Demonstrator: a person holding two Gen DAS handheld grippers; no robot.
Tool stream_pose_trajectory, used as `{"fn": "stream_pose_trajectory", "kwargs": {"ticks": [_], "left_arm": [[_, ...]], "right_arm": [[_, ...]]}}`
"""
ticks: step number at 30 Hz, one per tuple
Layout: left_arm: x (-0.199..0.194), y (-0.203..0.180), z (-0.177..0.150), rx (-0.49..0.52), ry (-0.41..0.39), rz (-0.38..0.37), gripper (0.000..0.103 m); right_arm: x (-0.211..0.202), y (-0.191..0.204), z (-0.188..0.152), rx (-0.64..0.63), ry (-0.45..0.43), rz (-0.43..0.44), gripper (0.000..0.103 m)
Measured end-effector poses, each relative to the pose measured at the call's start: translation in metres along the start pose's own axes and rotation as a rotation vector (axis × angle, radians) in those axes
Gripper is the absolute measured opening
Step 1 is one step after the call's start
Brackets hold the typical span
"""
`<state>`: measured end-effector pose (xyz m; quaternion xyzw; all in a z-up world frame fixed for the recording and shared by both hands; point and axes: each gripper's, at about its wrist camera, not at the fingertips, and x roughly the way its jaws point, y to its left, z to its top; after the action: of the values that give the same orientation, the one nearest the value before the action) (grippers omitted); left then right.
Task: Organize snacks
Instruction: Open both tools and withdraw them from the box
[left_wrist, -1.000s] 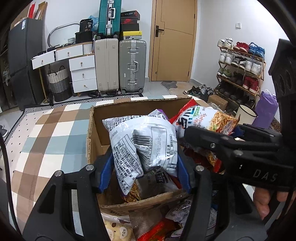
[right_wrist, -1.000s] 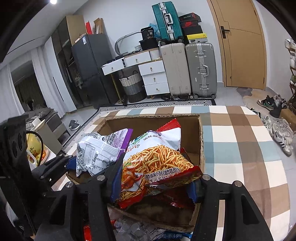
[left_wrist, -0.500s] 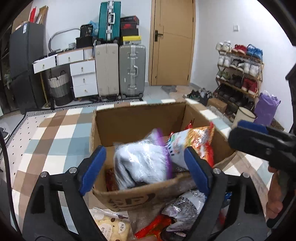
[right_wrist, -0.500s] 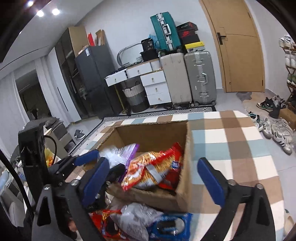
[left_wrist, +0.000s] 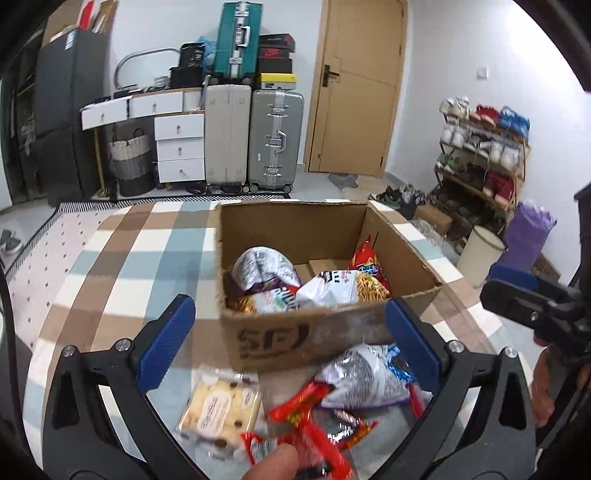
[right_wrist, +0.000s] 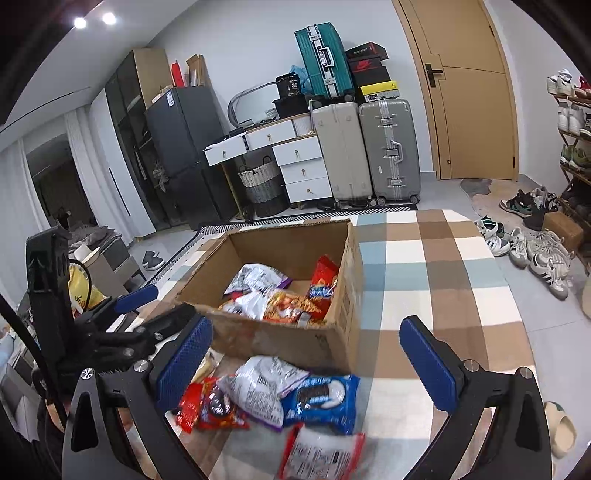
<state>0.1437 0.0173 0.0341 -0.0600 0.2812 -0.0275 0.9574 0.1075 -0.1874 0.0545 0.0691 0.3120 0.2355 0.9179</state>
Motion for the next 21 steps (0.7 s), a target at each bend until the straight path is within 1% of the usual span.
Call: {"fn": "stream_pose_trajectory", "kwargs": {"ticks": [5,9,13,15,18,21], "left_arm": [[-0.035,0.013,-0.012,-0.023,-0.012,0.034,0.102],[-0.06,0.024,-0.023,-0.011,-0.018,0.056,0.102],[-0.078,0.031,-0.035,-0.029,-0.03,0.061,0.102],[-0.082,0.033,-0.04,-0.039,-0.038,0.066,0.102],[-0.08,0.033,-0.047,-0.042,-0.004,0.053,0.102],[-0.071,0.028,-0.052,-0.021,0.031,0.045,0.102]], "right_arm": [[-0.012,0.007,-0.014,-0.016,0.006,-0.011,0.103],[-0.015,0.006,-0.029,-0.015,0.038,-0.019,0.103],[-0.013,0.004,-0.041,-0.006,0.072,-0.04,0.103],[-0.008,0.001,-0.049,0.0,0.099,-0.045,0.103],[-0.003,-0.002,-0.06,0.002,0.126,-0.052,0.103],[0.003,-0.005,-0.07,0.003,0.156,-0.06,0.103]]}}
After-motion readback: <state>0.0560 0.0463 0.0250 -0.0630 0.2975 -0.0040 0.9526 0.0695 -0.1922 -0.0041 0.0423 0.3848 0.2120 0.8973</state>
